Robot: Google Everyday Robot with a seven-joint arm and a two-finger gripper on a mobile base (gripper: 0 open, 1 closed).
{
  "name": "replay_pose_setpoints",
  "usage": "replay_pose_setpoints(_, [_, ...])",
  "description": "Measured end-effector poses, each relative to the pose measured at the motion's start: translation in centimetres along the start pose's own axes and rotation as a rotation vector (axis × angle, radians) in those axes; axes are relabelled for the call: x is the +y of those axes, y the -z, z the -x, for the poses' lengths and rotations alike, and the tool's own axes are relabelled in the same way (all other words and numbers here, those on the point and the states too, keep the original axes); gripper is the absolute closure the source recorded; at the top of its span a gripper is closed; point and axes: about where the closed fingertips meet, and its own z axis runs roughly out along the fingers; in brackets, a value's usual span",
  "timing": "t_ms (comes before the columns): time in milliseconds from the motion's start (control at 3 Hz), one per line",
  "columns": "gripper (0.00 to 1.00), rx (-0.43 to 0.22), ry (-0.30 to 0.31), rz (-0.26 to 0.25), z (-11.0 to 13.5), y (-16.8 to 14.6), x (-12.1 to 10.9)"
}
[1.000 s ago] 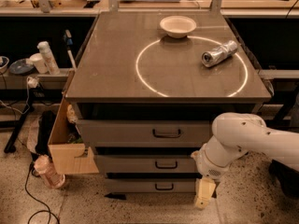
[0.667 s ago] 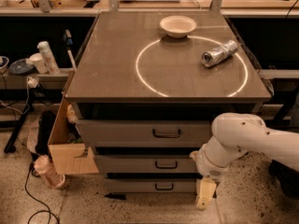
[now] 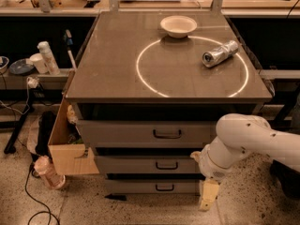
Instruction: Open middle drawer
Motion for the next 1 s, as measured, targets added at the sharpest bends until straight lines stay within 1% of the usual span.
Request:
replay_pose_setpoints(333, [0.00,0.008,0.033,-0.055,-0.1,0.0,-0.5])
replay_pose_setpoints(667, [0.00,0.034,0.045,-0.150,-0.1,-0.1,-1.6])
replay_pose_setpoints(1000, [0.00,0.034,0.045,-0.150,-0.1,-0.1,-1.6])
